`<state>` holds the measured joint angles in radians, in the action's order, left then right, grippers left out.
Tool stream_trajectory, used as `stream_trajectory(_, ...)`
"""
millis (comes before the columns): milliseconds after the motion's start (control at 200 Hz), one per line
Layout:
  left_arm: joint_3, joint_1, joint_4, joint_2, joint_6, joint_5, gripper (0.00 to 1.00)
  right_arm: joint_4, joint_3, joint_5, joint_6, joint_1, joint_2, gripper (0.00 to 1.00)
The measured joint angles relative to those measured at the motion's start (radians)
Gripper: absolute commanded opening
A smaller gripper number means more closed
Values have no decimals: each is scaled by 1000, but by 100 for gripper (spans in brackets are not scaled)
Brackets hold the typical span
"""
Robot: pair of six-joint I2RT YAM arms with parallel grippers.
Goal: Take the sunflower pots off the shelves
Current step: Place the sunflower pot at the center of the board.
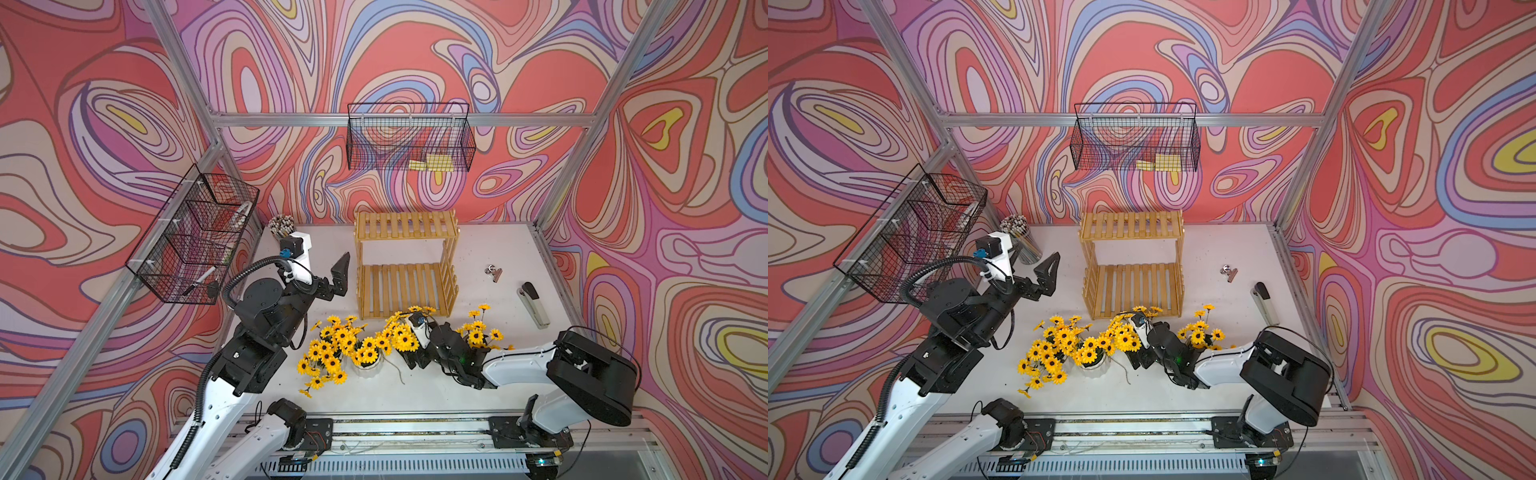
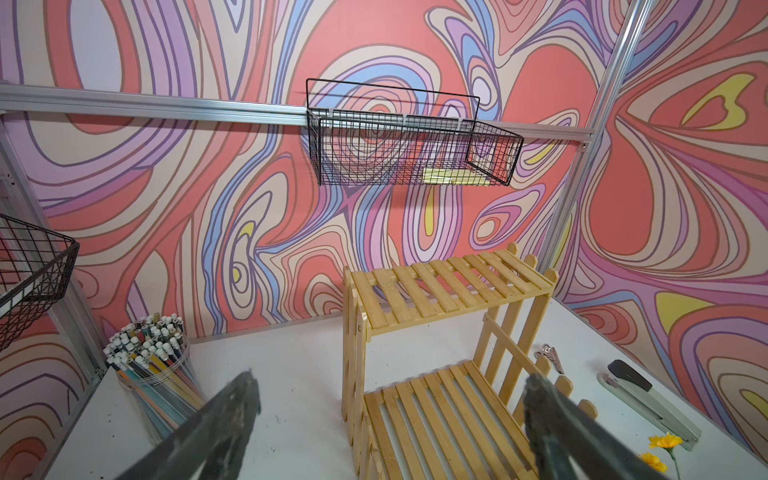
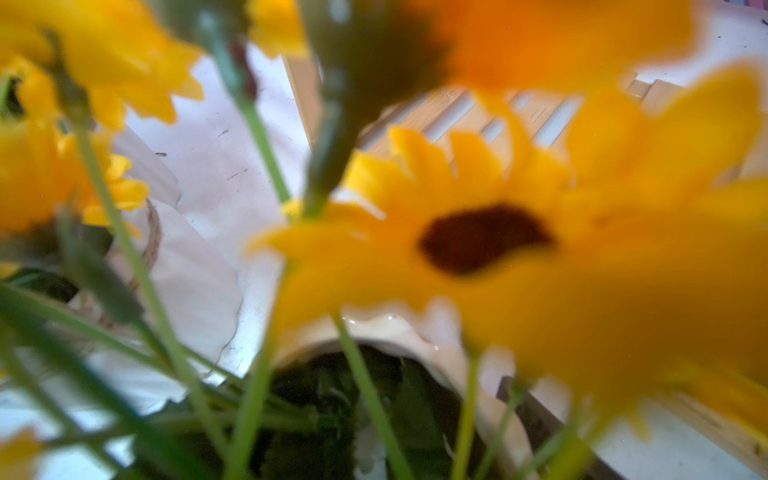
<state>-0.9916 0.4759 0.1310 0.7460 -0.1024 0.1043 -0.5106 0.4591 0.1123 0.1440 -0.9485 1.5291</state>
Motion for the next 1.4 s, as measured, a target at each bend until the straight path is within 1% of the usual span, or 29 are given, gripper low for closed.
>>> stream_trajectory(105, 1, 0, 0, 0, 0, 0, 100, 6, 1, -1, 0, -2, -1, 81)
stream_trajectory(326, 4, 0, -1, 1, -2, 0, 100, 26, 11, 0, -5, -3, -2, 91)
stream_trajectory(431, 5, 0, -3, 1, -3, 0, 100, 35, 15, 0, -6, -5, -2, 98)
stream_trajectory(696, 5, 0, -8, 3, -5, 0, 100, 69, 20, -5, -12, -10, -11, 98)
stream_trajectory(1047, 6, 0, -16, 9, -4, 1, 100, 137, 20, -33, -11, -10, -99, 98)
stream_trajectory(1197, 11, 0, -25, 9, -3, 2, 100, 169, 18, -39, -3, -11, -166, 98)
stream_trajectory(1397, 21, 0, -29, 10, -3, 5, 100, 245, 11, -38, 4, -11, -302, 98)
